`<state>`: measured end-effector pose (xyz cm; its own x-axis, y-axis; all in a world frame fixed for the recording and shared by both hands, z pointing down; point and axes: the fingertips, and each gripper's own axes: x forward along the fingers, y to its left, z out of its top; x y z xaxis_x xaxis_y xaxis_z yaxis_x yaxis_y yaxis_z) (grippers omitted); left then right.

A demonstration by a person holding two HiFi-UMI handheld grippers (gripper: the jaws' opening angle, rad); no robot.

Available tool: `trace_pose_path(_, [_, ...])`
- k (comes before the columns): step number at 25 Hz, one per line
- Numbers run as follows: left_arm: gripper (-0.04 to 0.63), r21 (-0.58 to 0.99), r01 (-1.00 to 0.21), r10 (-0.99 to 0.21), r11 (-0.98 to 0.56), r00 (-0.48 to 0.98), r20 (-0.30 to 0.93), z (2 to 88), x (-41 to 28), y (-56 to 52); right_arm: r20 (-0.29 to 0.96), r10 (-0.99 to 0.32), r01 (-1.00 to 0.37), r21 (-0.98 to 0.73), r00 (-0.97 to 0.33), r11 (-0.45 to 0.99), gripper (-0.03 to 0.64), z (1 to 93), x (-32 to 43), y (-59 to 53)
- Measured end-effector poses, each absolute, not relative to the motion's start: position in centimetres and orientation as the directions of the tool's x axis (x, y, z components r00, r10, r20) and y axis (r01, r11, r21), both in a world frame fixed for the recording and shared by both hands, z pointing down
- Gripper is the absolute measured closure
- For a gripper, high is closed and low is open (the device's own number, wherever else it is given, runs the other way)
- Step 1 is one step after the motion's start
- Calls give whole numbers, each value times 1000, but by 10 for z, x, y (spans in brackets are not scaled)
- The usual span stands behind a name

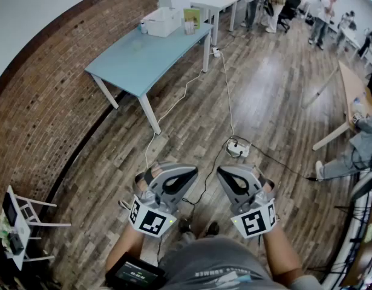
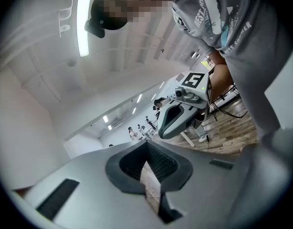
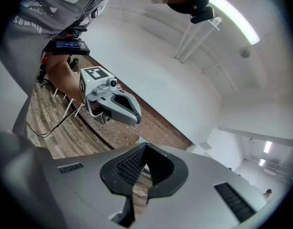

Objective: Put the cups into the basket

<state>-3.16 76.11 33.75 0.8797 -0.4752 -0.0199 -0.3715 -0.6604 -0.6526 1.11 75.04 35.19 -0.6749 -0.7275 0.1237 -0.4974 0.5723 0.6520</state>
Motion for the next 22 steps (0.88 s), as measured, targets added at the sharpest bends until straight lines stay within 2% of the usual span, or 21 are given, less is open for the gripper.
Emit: trace_pose_path(22, [597,-635,-380,-475,-673,880,-23,342,-42,753,126,-731,-542,589,-671,600,603,356,5,742])
